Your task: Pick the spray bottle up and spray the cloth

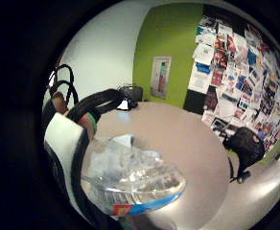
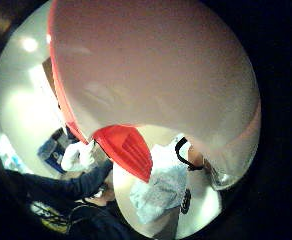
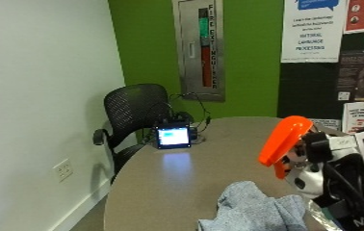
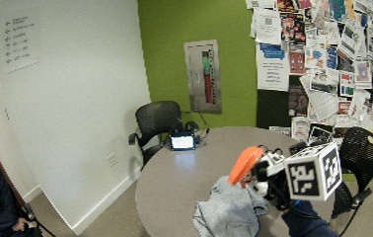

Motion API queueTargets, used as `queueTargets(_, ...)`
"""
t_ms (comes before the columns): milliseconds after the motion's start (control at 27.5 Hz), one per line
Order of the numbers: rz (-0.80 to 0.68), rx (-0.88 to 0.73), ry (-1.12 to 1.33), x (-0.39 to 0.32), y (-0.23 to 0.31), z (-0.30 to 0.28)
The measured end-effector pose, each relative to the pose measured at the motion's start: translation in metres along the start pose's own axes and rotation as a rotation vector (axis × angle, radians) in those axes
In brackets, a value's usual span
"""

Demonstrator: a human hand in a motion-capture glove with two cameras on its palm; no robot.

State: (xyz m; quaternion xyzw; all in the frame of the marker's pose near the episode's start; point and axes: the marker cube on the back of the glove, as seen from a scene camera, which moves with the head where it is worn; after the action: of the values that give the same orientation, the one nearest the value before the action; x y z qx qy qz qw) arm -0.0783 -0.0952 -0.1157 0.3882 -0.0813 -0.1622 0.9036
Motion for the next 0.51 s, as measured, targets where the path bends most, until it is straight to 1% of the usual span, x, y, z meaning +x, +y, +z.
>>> queueTargets(182,0.163,-0.002,-0.116,0.027,-0.015,0.001)
queueTargets(328,0.330,-0.035,-0.279,0.050,-0.016,0.004)
queueTargets(510,0.433,-0.122,-0.504,0.057,-0.011,0.021)
